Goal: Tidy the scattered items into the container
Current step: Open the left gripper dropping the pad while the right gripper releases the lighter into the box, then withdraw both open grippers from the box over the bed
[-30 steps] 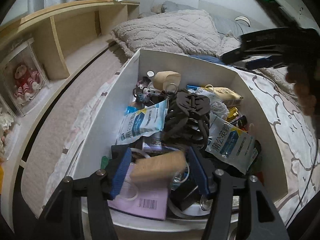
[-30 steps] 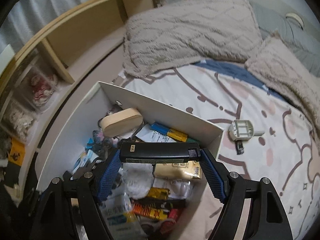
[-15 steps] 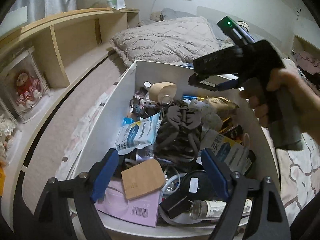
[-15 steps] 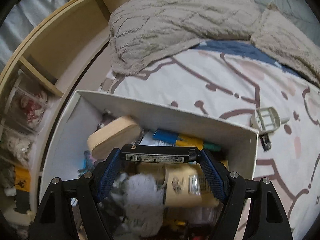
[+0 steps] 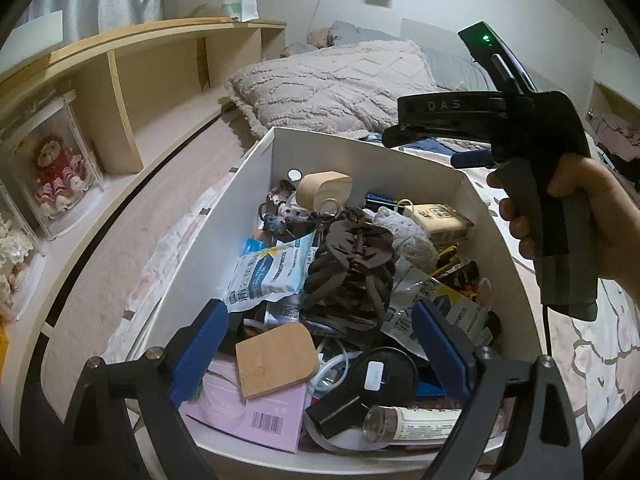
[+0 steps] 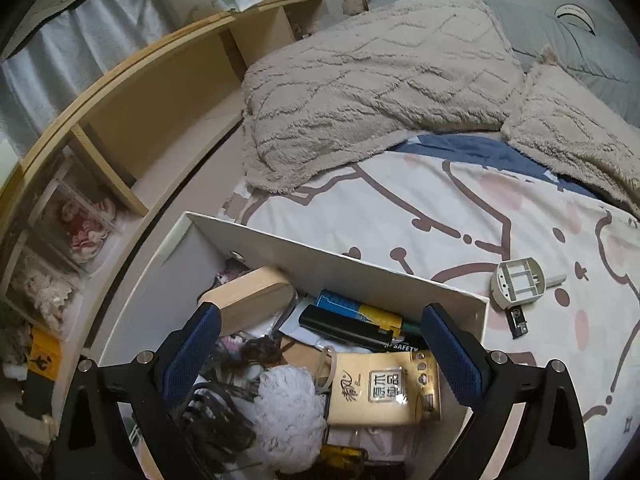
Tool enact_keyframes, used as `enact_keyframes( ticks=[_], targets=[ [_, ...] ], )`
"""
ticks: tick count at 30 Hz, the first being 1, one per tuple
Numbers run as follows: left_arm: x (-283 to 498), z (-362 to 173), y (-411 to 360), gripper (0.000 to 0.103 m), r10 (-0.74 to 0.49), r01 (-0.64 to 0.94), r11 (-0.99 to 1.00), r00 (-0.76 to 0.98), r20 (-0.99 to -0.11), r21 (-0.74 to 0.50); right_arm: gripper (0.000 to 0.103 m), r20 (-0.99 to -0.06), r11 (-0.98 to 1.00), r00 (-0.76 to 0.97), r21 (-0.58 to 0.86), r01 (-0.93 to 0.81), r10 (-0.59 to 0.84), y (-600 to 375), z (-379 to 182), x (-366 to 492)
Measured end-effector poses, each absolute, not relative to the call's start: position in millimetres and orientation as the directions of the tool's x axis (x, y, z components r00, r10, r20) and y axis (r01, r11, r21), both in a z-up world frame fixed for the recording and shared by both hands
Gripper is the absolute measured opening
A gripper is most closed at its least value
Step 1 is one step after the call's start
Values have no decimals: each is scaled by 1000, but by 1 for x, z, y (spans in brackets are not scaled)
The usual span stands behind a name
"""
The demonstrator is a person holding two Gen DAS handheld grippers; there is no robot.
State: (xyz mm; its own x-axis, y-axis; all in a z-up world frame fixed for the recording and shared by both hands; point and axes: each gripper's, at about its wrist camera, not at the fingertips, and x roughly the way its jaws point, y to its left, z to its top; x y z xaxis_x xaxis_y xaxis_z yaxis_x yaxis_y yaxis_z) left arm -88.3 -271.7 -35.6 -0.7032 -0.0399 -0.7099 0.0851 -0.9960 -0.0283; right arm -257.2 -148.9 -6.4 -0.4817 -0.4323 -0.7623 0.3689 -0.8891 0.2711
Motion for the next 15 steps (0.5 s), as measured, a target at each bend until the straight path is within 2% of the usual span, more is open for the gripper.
enact_keyframes(
  ticks=[6,8,15],
  targets=[
    [-82,-27,-268,94,-50,95,-995,-716,-696,-27,103,-743,-867,-500,219,447,-445,-150,13,-235],
    [-79,-23,-267,99,-56,102,-994,-722,-689,-27,103,-733,-862,-517,189,469,-442,-149,20,-225],
    [-69,-7,-260,103,-55,103,-994,-748,-662,-35,103,-690,-858,-573,141,494,-443,-132,44,-190]
  ],
)
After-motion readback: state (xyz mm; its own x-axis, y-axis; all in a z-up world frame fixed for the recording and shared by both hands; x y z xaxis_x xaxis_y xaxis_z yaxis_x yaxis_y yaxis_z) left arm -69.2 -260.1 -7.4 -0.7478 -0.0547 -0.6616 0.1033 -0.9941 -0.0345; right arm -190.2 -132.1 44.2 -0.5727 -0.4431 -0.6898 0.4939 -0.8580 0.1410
